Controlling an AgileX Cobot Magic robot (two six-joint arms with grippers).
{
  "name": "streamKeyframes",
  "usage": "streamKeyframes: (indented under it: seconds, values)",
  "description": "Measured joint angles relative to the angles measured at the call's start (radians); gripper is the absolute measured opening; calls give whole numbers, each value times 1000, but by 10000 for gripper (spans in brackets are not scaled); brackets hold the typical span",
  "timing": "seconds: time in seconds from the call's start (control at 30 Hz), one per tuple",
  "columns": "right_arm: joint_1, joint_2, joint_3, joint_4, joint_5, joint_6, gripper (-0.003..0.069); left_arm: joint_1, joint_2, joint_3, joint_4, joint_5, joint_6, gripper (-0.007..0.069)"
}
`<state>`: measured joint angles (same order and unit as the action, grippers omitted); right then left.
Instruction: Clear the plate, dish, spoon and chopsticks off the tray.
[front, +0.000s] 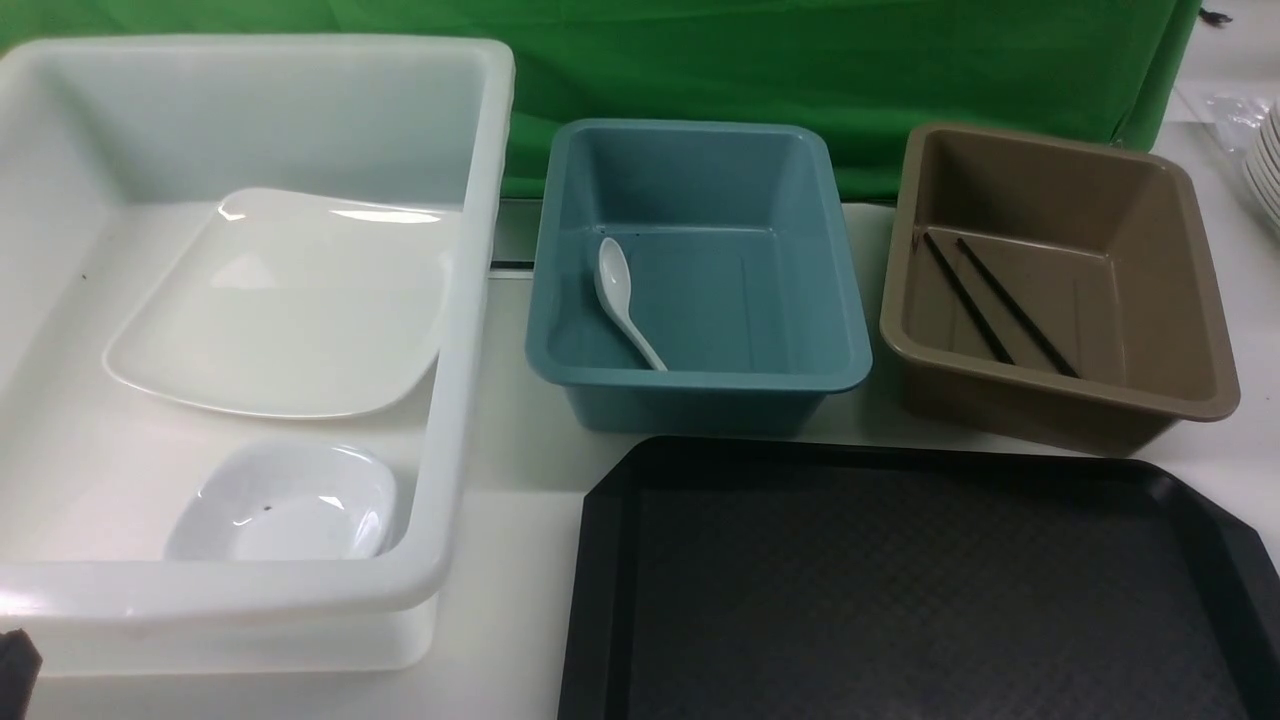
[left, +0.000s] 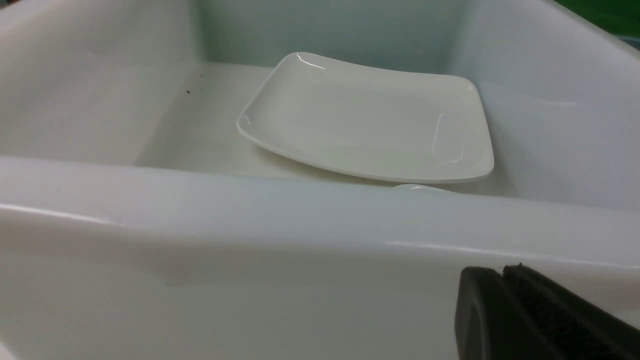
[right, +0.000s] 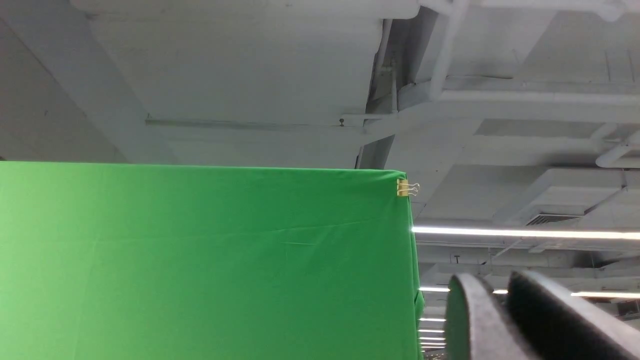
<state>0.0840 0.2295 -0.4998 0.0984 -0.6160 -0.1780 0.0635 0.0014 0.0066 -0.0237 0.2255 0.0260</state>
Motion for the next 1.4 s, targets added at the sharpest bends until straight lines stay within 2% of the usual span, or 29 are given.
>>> streamKeyframes:
  seconds: [0.57,0.73,0.9,1.03,1.17,1.4]
  values:
    - [0,0,0,0,0,-1,143,0,0,0,1,0,9,17]
    - [0,0,7,0,18,-47,143,0,0,0,1,0,15,17]
    - [-1,0,8,-21,323,-134,143,0,0,0,1,0,15,17]
    - [-1,1,54,-158,643,-109,143,0,0,0,1,0,15,17]
    - [-1,-17,162,-255,716,-28,143,0,0,0,1,0,15,17]
    - [-1,-130,453,-294,729,111,157,0,0,0,1,0,16,17]
